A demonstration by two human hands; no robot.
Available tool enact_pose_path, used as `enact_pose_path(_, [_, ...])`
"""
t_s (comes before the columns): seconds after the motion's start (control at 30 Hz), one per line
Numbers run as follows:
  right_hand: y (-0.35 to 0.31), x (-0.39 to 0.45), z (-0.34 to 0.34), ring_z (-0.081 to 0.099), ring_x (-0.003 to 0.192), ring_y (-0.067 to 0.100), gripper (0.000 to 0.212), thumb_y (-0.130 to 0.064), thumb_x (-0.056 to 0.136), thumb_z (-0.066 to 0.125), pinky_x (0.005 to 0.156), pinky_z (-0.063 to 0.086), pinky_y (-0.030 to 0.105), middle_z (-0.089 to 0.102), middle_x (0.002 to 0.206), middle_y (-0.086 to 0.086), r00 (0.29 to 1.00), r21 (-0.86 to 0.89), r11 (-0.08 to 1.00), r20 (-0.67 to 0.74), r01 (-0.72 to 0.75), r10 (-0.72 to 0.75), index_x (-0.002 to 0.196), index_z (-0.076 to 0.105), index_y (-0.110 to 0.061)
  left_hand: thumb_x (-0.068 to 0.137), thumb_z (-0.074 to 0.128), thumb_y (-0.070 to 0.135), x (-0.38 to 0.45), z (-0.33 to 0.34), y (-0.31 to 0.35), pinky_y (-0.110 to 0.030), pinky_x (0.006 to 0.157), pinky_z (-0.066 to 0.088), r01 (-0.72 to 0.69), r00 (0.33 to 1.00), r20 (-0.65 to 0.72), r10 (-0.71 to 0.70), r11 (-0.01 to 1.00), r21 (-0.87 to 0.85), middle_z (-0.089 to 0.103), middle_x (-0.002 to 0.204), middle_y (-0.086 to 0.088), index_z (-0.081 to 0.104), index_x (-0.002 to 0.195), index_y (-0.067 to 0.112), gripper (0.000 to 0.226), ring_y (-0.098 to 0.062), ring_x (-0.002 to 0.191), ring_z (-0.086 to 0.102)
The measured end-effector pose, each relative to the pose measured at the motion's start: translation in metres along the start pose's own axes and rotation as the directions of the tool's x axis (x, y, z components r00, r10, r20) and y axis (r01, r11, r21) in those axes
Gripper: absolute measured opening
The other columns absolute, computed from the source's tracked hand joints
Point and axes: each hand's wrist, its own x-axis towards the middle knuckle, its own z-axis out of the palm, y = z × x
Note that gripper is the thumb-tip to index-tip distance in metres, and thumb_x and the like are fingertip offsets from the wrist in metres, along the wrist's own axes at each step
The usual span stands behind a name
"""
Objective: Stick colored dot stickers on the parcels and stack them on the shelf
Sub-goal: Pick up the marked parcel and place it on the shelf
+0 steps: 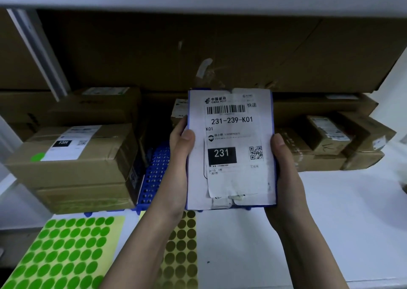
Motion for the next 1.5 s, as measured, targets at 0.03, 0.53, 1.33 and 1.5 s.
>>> enact_pose_path(0.03, [0.000, 0.000, 0.001, 0.070, 0.073, 0.019, 0.063, -0.056, 0.084, 0.046, 0.041, 0.047, 0.021, 0.071, 0.104, 0.005, 1.000, -0.004, 1.000, -0.007, 0.006, -0.006, 0.135, 0.052, -0.020, 0.078, 0.045, 0.049, 0.000, 0.001, 0.000, -0.031, 0.082, 0.057, -0.017, 1.000, -0.006, 0.017, 1.000, 0.004, 0.060, 0.127, -0.004, 0.035, 0.142, 0.024, 0.069, -0.017, 0.107, 0.064])
enact_pose_path(0.53, [0.011, 0.012, -0.012, 0.063, 0.108, 0.022, 0.067, -0.075, 0.078, 0.045, 0.083, 0.055, 0.050, 0.062, 0.124, 0.005, 0.984, -0.305, 0.951, -0.143, 0.057, -0.105, 0.130, 0.053, -0.034, 0.053, 0.051, 0.091, 0.005, 0.007, -0.026, -0.065, 0.096, 0.038, 0.128, 0.978, -0.192, -0.083, 0.963, 0.236, 0.055, 0.128, -0.002, 0.052, 0.117, 0.048, 0.077, -0.033, 0.117, 0.054])
enact_pose_path(1.33, [0.118, -0.023, -0.090, 0.063, 0.087, 0.015, 0.029, -0.031, 0.102, 0.040, 0.061, 0.047, 0.027, 0.064, 0.099, -0.002, 0.844, -0.226, 0.862, -0.419, -0.454, 0.334, 0.125, 0.051, -0.020, 0.084, 0.046, 0.043, -0.036, 0.014, -0.174, -0.051, 0.089, 0.051, 0.540, 0.795, -0.424, -0.435, 0.825, 0.166, 0.067, 0.106, -0.010, 0.061, 0.089, 0.024, 0.025, -0.029, 0.098, 0.064])
enact_pose_path(1.5, [0.123, -0.026, -0.094, 0.062, 0.087, 0.016, 0.030, -0.031, 0.101, 0.040, 0.062, 0.047, 0.027, 0.063, 0.100, -0.001, 0.821, -0.232, 0.837, -0.441, -0.495, 0.363, 0.127, 0.050, -0.018, 0.069, 0.036, 0.064, -0.032, 0.001, -0.212, -0.049, 0.097, 0.045, 0.614, 0.770, -0.411, -0.488, 0.742, 0.269, 0.056, 0.122, -0.004, 0.059, 0.102, 0.029, 0.053, -0.028, 0.112, 0.055])
